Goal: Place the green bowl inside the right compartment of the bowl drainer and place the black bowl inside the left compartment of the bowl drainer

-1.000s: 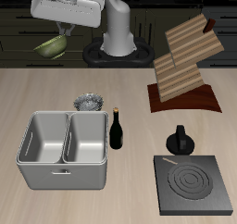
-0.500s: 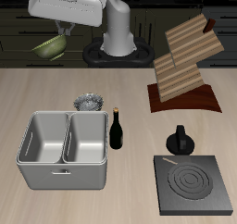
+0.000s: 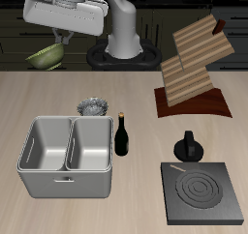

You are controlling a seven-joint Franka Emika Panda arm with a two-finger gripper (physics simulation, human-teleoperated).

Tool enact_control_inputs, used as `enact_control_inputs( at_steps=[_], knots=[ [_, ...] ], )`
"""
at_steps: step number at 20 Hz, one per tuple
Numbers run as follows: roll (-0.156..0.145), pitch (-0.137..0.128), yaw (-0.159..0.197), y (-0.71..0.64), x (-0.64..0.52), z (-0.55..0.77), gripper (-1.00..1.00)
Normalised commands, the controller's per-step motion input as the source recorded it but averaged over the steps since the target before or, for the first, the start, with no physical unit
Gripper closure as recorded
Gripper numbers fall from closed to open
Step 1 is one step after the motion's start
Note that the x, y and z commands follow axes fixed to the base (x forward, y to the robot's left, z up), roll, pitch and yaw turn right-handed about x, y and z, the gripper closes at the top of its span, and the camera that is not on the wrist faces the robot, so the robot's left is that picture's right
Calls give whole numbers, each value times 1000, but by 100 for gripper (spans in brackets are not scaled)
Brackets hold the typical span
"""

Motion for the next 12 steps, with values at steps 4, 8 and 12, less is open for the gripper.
enact_control_inputs(
  at_steps=[4,8,12],
  knots=[
    [-40,19,-18,-146,399,-78,100],
    [-9,27,-5,15,317,-113,100],
    [6,18,-1,174,320,-18,100]
  ],
)
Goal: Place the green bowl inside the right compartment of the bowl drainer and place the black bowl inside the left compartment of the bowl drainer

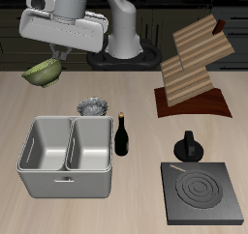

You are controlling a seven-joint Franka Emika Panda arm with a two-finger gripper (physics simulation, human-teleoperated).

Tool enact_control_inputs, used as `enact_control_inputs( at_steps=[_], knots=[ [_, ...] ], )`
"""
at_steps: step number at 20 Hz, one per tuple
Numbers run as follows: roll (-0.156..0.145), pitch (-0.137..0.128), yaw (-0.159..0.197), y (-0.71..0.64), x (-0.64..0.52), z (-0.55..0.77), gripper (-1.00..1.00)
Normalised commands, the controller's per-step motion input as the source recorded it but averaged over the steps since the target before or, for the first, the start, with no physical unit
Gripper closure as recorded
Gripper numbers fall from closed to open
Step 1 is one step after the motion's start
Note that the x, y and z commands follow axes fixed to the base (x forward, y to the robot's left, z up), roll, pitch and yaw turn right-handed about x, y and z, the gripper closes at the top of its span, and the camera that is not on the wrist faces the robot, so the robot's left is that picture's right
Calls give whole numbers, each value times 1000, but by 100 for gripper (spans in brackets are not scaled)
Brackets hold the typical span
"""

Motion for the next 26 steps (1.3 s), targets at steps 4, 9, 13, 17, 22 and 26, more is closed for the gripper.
enact_control_inputs(
  at_steps=[4,9,13,17,22,26],
  knots=[
    [24,2,12,197,209,27,100],
    [16,16,10,128,191,-96,100],
    [-3,5,6,-7,117,-67,100],
    [3,11,20,6,101,-132,100],
    [-4,9,-2,-35,121,-100,100],
    [17,-4,-20,137,119,41,100]
  ],
)
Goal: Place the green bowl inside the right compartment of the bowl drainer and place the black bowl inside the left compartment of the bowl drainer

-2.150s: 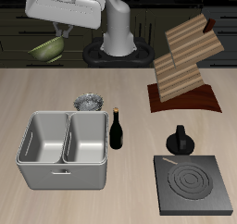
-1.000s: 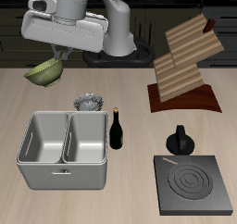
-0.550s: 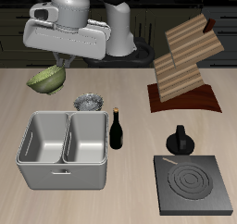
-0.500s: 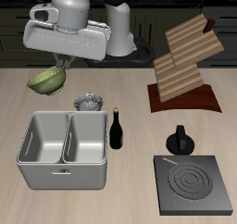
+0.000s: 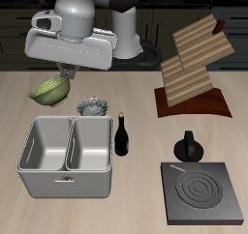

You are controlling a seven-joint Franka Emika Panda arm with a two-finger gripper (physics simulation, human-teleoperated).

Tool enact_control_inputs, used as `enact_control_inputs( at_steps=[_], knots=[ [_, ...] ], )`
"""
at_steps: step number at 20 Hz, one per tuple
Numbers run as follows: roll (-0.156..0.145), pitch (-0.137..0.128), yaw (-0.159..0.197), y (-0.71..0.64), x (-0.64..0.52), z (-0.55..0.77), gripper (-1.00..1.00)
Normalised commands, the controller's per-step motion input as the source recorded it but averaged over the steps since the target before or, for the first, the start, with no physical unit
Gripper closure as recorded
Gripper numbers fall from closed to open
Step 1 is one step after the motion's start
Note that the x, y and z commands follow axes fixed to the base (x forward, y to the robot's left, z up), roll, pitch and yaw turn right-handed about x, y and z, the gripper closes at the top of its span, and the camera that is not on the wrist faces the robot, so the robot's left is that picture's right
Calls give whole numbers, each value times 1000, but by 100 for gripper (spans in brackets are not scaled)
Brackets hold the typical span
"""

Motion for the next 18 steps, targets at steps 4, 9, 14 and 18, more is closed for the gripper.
enact_control_inputs(
  at_steps=[4,9,14,18],
  knots=[
    [58,1,5,259,117,-78,100],
    [28,19,-11,130,72,-152,100],
    [16,20,-24,-76,32,-225,100],
    [-8,27,-28,-114,-33,-259,100]
  ],
)
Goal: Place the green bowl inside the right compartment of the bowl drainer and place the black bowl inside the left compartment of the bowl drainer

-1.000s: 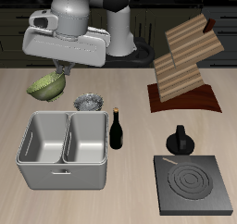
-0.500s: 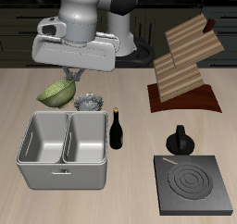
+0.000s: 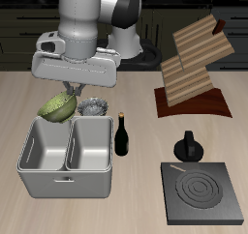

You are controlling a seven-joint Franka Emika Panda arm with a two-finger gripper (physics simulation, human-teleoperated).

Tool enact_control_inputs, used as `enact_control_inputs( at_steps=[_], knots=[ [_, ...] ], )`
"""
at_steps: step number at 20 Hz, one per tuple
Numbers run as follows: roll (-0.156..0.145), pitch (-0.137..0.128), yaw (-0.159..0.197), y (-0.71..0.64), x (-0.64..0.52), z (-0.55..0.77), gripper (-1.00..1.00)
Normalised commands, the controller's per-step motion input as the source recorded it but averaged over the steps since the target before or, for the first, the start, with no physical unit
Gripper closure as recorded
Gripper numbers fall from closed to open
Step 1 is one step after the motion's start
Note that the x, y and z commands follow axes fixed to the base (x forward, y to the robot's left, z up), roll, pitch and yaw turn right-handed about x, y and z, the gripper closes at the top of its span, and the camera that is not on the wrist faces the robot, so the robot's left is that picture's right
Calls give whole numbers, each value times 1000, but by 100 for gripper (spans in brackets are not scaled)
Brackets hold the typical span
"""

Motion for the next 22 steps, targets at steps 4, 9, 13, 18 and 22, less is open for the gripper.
enact_control_inputs(
  at_steps=[4,9,13,18,22],
  knots=[
    [1,5,-16,-35,-37,-135,100],
    [0,19,-22,-68,-65,-244,100],
    [-14,22,-16,-97,-14,-215,100],
    [-14,6,-10,-56,-39,-101,100],
    [-11,15,-16,-125,-49,-145,100]
  ],
)
